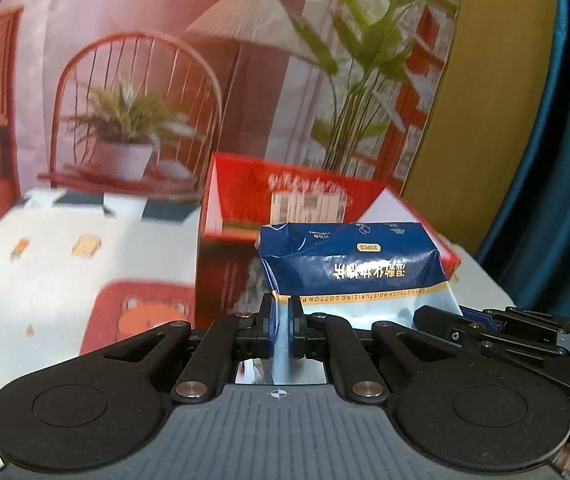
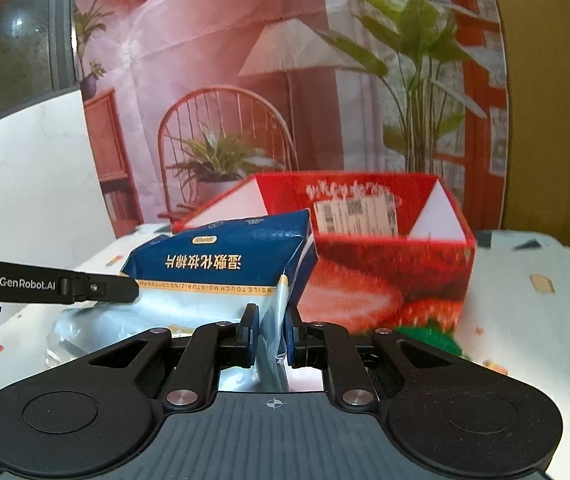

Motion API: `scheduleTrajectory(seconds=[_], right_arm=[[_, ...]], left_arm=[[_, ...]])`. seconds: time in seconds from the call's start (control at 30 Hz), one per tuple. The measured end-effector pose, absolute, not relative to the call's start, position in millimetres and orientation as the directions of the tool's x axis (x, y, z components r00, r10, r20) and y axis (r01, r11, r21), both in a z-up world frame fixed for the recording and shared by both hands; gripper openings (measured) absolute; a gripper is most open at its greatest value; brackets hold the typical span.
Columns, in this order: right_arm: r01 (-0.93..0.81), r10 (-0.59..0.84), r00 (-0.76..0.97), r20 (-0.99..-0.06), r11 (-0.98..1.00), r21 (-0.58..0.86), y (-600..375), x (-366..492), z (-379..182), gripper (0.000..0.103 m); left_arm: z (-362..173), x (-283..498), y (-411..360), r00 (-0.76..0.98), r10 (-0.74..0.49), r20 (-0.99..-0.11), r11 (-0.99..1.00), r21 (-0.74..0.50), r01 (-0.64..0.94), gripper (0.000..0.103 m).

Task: Organize soft objects
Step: 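Lift the blue bag with the right tool and release it into the red box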

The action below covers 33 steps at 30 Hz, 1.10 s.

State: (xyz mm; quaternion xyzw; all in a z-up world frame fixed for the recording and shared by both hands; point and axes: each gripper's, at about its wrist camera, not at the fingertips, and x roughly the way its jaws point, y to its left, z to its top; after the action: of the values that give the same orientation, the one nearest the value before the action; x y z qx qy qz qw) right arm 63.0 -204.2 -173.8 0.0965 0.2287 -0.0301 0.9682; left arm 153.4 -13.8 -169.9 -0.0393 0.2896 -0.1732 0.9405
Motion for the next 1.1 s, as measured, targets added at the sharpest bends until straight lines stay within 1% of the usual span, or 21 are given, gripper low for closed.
scheduleTrajectory(seconds=[0.33,0.47,0.63,0.83,0.87,1.1], right_arm=[[0.077,-0.025,0.917,-0.398,0.990,0.116,-234.0,106.9,-132.0,0.013],[0.082,-0.037,0.916,-0.400,0.992,0.095,-248.0,133.6,-127.7,0.012],[0.098,-0.039,0.893,-0.448,0.989,0.110,-267.6,175.1,-132.8,0.012],[0.117,-0.028,0.835,-0.550,0.985,0.127,-289.6,231.8,-146.0,0.012],[0.122,-0.028,0.825,-0.564,0.984,0.131,-292.9,239.3,-149.1,0.012],[0.154,-0.030,0.761,-0.648,0.979,0.136,-305.5,279.6,-172.5,0.012]], left_arm=[[-136.5,201.9,-39.6,0.801,-0.349,-0.486,0.931,-0.082,0.356,0.007],[-132.7,234.6,-46.3,0.790,-0.354,-0.501,0.929,-0.096,0.356,0.007],[-135.2,280.9,-51.9,0.767,-0.343,-0.543,0.935,-0.118,0.334,0.007],[-146.2,330.7,-56.1,0.726,-0.333,-0.602,0.940,-0.148,0.308,0.007],[-148.2,336.7,-57.3,0.756,-0.328,-0.566,0.942,-0.137,0.307,0.007],[-170.4,366.9,-67.5,0.726,-0.289,-0.624,0.947,-0.075,0.313,0.007]])
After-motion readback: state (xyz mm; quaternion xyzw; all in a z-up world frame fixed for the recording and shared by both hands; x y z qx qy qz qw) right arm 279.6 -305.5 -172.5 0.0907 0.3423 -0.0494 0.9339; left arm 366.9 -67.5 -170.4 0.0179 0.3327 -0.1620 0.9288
